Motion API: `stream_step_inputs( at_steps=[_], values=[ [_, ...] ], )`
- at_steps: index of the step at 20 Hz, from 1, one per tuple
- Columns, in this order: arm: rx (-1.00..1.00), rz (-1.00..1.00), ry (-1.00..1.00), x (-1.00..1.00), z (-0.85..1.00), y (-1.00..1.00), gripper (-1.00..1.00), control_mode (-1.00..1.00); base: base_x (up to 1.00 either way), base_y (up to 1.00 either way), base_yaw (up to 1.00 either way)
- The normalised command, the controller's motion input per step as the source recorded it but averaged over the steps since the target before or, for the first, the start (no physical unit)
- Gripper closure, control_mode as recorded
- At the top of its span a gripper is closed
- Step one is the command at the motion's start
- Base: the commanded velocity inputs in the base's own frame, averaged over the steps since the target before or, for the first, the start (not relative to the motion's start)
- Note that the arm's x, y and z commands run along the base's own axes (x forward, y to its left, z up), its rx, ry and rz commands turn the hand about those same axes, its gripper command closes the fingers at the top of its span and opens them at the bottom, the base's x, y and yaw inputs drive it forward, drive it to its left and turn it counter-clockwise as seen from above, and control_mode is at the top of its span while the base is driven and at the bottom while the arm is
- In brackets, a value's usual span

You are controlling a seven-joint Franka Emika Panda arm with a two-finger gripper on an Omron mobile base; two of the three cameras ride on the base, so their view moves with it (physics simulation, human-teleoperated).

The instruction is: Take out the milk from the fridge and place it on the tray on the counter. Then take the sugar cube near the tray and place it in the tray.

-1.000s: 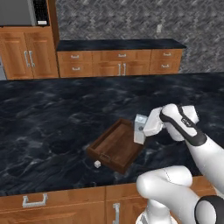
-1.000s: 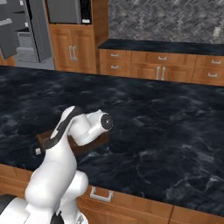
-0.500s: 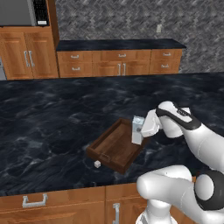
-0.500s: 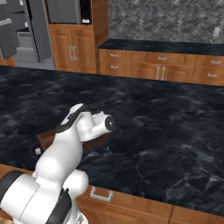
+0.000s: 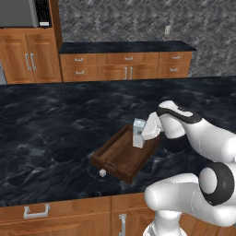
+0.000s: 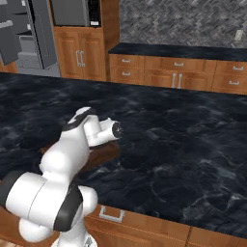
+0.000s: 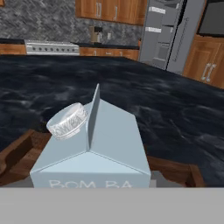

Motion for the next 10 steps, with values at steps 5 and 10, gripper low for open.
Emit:
stream_step_inputs(
  at_steps=[5, 10],
  values=[
    [0.0, 0.0, -0.1, 0.23, -0.22, 0.03, 1.0, -1.0, 0.0, 0.0, 0.0],
    [0.0, 0.0, -0.04, 0.22, -0.39, 0.0, 1.0, -1.0, 0.0, 0.0, 0.0]
  ],
)
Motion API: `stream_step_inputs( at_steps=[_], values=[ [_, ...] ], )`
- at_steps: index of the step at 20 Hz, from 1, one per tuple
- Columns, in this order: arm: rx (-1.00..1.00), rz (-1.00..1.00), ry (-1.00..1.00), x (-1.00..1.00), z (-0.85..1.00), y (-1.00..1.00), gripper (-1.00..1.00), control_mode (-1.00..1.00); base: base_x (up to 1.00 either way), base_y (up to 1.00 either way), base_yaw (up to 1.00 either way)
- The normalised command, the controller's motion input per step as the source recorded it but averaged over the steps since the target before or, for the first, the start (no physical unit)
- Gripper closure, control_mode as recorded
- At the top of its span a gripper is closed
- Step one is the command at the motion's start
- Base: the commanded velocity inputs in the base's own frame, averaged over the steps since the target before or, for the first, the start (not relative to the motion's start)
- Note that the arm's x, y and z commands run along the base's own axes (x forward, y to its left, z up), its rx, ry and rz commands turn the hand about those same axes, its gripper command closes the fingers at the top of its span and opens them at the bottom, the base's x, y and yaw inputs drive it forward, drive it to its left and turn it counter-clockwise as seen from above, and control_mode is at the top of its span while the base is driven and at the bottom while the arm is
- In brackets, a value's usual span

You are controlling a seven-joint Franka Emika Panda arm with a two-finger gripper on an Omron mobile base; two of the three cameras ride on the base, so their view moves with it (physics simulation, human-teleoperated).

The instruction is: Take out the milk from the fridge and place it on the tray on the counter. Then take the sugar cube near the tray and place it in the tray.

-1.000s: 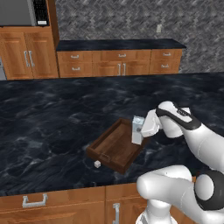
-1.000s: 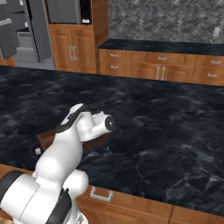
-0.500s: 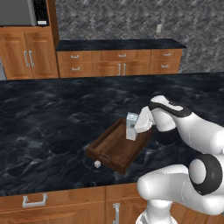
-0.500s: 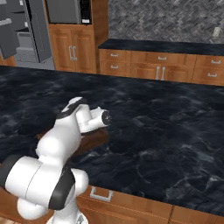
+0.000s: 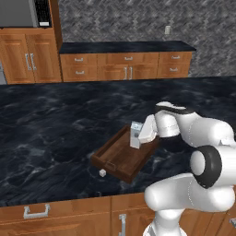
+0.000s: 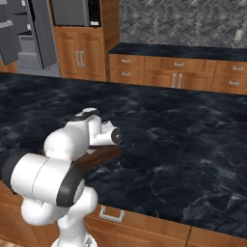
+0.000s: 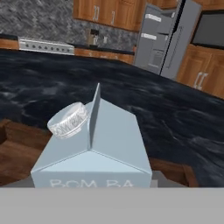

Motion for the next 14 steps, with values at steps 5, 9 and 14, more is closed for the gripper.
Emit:
stream_step_inputs(
  at_steps=[5, 9, 14],
  values=[
    [0.0, 0.0, 0.0, 0.4, -0.25, 0.0, 1.0, -1.0, 0.0, 0.0, 0.0],
    [0.0, 0.0, 0.0, 0.14, -0.23, -0.11, 1.0, -1.0, 0.0, 0.0, 0.0],
    [0.0, 0.01, -0.06, 0.0, -0.29, -0.07, -1.0, -1.0, 0.0, 0.0, 0.0]
  ],
)
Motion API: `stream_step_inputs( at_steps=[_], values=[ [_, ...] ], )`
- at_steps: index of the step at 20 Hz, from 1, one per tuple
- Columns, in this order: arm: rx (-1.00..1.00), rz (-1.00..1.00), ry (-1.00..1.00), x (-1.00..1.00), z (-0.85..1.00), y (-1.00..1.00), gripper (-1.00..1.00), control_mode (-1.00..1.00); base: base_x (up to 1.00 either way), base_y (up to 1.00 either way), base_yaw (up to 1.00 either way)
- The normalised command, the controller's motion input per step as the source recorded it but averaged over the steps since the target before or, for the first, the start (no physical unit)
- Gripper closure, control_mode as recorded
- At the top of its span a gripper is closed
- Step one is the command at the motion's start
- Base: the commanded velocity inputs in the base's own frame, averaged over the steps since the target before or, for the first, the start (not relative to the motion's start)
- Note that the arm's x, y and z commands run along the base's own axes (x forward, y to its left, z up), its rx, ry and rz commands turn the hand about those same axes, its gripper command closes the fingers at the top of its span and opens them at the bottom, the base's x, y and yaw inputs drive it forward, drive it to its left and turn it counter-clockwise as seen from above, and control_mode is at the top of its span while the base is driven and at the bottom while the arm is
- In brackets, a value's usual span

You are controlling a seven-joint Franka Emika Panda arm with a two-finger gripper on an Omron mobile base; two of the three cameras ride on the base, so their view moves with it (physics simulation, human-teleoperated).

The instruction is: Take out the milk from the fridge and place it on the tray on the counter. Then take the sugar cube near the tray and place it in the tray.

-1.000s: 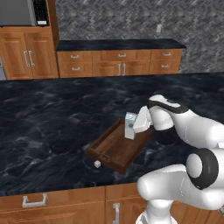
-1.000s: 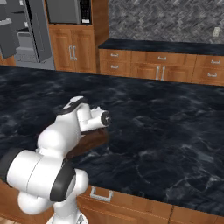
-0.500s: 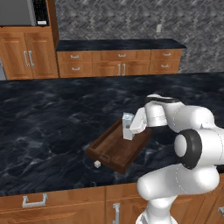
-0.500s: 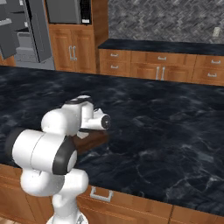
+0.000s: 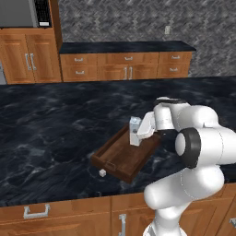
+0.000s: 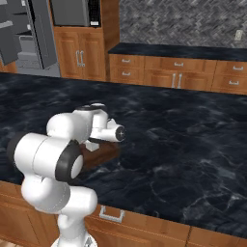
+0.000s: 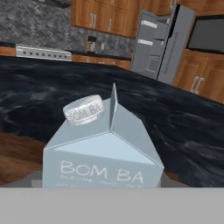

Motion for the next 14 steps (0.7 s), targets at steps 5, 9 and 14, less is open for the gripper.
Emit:
stream_step_inputs(
  at_steps=[5, 9, 14],
  values=[
    [0.0, 0.0, -0.02, -0.01, -0.08, -0.02, -1.0, -1.0, 0.0, 0.0, 0.0],
    [0.0, 0.02, -0.04, -0.14, 0.09, 0.0, -1.0, -1.0, 0.0, 0.0, 0.0],
    [0.0, 0.04, -0.05, -0.09, 0.37, 0.0, -1.0, -1.0, 0.0, 0.0, 0.0]
  ],
)
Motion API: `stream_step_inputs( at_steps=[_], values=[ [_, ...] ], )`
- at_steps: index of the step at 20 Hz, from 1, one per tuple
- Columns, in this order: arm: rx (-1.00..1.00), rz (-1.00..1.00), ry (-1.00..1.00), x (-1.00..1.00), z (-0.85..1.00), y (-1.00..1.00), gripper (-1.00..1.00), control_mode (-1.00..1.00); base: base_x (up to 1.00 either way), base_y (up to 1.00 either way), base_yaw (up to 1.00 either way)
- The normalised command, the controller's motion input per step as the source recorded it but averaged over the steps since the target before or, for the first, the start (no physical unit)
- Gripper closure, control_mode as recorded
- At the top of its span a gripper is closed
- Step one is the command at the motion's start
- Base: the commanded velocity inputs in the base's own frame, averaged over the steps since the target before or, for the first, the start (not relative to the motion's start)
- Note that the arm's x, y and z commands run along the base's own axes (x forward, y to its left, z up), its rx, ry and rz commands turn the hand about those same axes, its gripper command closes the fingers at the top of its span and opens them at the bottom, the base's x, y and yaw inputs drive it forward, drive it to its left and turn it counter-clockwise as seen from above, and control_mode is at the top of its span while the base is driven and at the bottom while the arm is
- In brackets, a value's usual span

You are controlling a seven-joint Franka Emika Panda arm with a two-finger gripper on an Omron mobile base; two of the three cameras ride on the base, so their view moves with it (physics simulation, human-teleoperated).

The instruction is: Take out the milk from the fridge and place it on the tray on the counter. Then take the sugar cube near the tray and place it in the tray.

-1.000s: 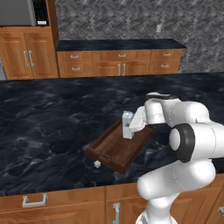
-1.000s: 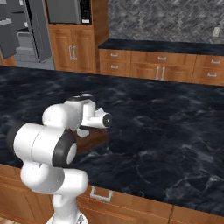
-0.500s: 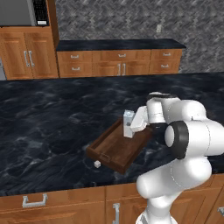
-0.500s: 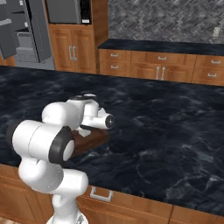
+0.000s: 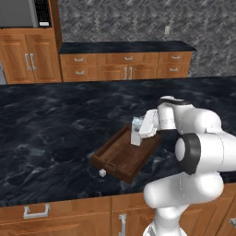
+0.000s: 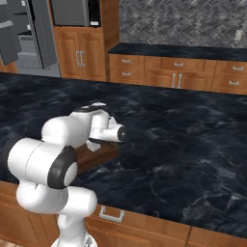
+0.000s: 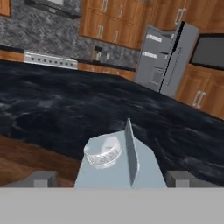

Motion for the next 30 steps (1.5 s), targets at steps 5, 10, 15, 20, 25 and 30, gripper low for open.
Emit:
stream_step_inputs(
  at_steps=[5, 10, 15, 20, 25, 30],
  values=[
    [0.0, 0.06, -0.15, -0.16, 0.75, 0.0, -1.0, -1.0, 0.0, 0.0, 0.0],
    [-0.03, 0.03, -0.17, -0.24, 0.71, 0.09, -1.0, -1.0, 0.0, 0.0, 0.0],
    [-0.22, 0.01, -0.22, -0.83, 0.52, 0.6, -1.0, -1.0, 0.0, 0.0, 0.0],
    [-0.35, 0.0, -0.15, -1.0, 0.42, 0.73, -1.0, -1.0, 0.0, 0.0, 0.0],
    [-0.45, 0.0, 0.0, -0.95, 0.36, 0.74, -1.0, -1.0, 0.0, 0.0, 0.0],
    [-0.53, 0.0, -0.03, -0.89, 0.03, 0.8, -1.0, -1.0, 0.0, 0.0, 0.0]
  ],
)
